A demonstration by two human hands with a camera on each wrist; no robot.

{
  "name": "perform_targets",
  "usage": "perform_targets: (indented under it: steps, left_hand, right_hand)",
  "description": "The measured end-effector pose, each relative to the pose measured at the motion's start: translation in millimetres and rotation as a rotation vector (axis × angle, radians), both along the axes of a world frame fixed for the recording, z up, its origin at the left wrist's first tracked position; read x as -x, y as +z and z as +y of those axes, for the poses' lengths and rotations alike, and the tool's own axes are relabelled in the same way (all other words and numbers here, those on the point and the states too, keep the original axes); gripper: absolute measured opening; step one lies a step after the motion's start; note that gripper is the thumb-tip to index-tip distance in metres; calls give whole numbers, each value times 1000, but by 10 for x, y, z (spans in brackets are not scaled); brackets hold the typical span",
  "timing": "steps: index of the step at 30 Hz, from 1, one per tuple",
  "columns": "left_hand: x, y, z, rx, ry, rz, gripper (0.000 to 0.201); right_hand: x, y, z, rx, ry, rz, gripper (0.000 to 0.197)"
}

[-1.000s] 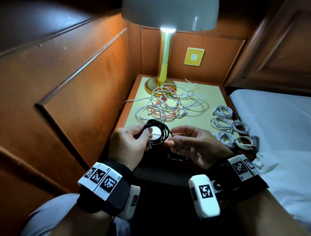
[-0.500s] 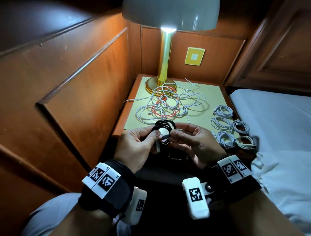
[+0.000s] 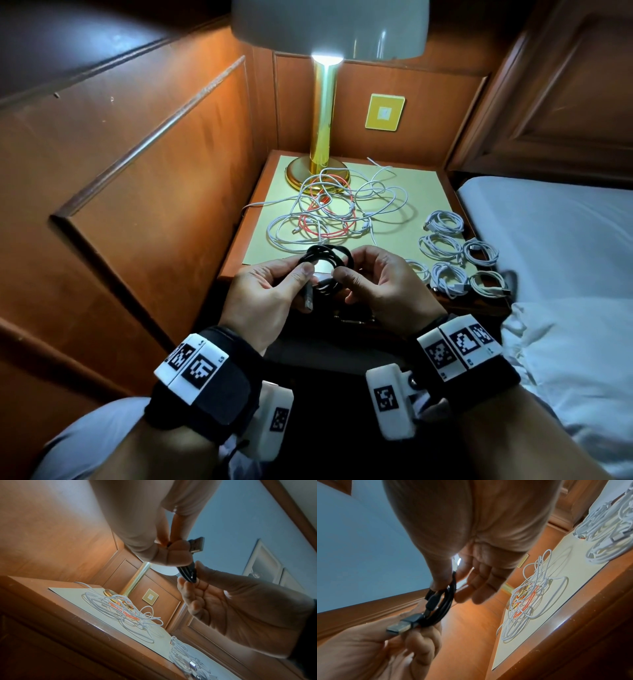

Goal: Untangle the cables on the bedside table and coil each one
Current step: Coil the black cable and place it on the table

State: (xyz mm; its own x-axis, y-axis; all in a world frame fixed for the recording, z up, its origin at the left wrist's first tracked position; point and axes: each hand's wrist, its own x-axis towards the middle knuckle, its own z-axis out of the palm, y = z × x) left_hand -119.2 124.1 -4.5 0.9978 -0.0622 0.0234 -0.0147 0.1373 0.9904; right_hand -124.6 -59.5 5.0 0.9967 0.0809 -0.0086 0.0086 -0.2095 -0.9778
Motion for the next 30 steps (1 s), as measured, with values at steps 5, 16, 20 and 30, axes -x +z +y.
perform_targets:
  steps: [5,16,20,30]
  left_hand:
    - [-21,-28,14,117,-4,97,13]
    - [30,-50,-13,65,-39,56,15]
    - [17,-98,-15,-71,30,-29,13]
    - [18,-131,-34,-252,100,-78,14]
  right_hand:
    - [9,21,28,-92,11,-34,18]
    - [-29,-63,103,30,19,-9,6]
    - [-40,-101,150,127,-52,-43,17]
    - [-63,-185,224,376,-157,-102,8]
